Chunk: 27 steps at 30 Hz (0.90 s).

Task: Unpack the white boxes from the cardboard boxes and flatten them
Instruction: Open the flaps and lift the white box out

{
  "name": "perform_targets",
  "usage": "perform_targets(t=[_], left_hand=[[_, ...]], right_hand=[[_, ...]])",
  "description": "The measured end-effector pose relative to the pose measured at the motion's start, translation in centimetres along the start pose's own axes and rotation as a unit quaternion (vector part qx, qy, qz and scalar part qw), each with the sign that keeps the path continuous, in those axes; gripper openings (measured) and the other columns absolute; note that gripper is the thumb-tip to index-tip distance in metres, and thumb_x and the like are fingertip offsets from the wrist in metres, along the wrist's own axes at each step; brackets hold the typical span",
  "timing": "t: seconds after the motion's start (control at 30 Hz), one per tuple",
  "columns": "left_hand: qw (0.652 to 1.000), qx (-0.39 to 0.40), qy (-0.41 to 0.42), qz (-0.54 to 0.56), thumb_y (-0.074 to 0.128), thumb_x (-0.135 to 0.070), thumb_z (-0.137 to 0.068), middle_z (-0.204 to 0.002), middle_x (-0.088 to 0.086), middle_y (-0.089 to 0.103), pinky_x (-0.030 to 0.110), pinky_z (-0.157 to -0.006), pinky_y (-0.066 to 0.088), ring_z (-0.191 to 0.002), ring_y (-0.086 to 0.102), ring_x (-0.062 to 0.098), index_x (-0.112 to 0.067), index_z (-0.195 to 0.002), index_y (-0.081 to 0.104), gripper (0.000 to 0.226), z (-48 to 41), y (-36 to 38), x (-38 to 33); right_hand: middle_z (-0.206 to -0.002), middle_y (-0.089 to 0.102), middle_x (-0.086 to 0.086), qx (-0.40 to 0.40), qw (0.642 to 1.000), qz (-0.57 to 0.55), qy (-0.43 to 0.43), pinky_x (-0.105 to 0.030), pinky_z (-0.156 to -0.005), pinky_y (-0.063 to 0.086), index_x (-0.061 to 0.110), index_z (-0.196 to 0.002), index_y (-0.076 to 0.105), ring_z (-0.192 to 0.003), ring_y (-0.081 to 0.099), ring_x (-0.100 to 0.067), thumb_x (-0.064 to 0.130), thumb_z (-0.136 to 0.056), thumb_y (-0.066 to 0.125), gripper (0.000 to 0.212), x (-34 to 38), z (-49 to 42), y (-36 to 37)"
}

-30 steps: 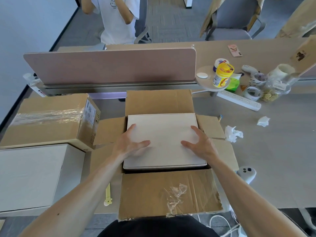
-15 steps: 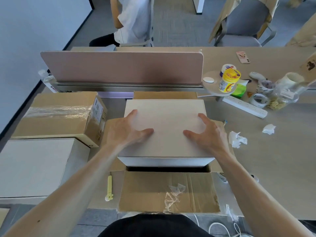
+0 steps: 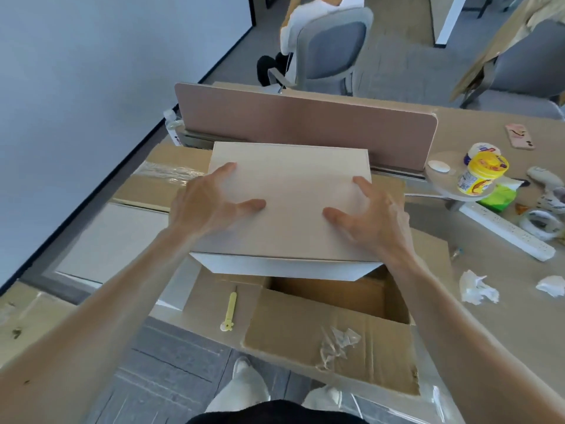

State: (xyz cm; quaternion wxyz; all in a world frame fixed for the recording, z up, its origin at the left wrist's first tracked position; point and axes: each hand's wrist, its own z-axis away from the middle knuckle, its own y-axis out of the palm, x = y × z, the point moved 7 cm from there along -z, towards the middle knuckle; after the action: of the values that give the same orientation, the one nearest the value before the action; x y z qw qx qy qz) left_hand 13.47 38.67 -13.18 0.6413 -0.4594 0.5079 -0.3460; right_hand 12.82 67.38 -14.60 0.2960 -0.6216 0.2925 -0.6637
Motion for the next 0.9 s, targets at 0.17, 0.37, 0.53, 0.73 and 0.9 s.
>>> perform_targets(t=[0.17,0.37,0.53,0.73,0.9], left_hand=[[0.999,-0.017,-0.035,0.004,0.065,-0.079,-0.069,-0.150,0.001,0.048,0.045,-0.108,0.035,-0.138,0.041,0.030,-0.038,-0.148,0.037,0.093,0.9,-3.3,6.4],[0.997,0.005,-0.078,0.005,0.061,-0.087,-0.062,-0.151,-0.004,0.046,0.047,-0.109,0.035,-0.139,0.040,0.030,-0.042,-0.147,0.037,0.099,0.9,-5.5,17.1],[0.995,0.005,-0.095,0.027,0.066,-0.079,-0.067,-0.148,-0.003,0.049,0.047,-0.111,0.031,-0.140,0.038,0.028,-0.041,-0.148,0.037,0.094,0.3,-7.6,25.0],[0.995,0.015,-0.092,0.022,0.067,-0.079,-0.067,-0.149,-0.002,0.049,0.048,-0.110,0.032,-0.140,0.039,0.029,-0.042,-0.148,0.037,0.094,-1.5,-8.3,32.3],[0.995,0.044,-0.091,0.028,0.066,-0.085,-0.061,-0.149,-0.002,0.049,0.051,-0.108,0.035,-0.140,0.039,0.031,-0.045,-0.147,0.035,0.100,-3.7,-7.5,36.7]], right_hand=[[-0.139,0.055,-0.002,0.032,0.999,-0.005,-0.033,-0.049,-0.106,0.035,0.030,-0.147,0.036,-0.126,0.046,-0.033,0.060,-0.083,0.065,0.077,5.2,0.9,4.9],[-0.139,0.054,-0.002,0.072,0.996,0.000,-0.049,-0.043,-0.104,0.037,0.028,-0.148,0.036,-0.127,0.045,-0.027,0.058,-0.085,0.064,0.075,12.4,2.6,11.7],[-0.136,0.056,-0.001,0.078,0.996,0.000,-0.048,-0.043,-0.103,0.038,0.026,-0.148,0.037,-0.125,0.048,-0.026,0.058,-0.084,0.065,0.076,17.8,3.7,17.9],[-0.140,0.055,-0.001,0.092,0.995,0.005,-0.036,-0.043,-0.109,0.030,0.023,-0.149,0.038,-0.132,0.044,-0.027,0.055,-0.084,0.067,0.078,22.1,4.8,23.9],[-0.140,0.056,-0.006,0.107,0.994,0.008,-0.016,-0.041,-0.108,0.032,0.023,-0.150,0.036,-0.134,0.044,-0.029,0.052,-0.084,0.068,0.079,23.8,5.3,27.5]])
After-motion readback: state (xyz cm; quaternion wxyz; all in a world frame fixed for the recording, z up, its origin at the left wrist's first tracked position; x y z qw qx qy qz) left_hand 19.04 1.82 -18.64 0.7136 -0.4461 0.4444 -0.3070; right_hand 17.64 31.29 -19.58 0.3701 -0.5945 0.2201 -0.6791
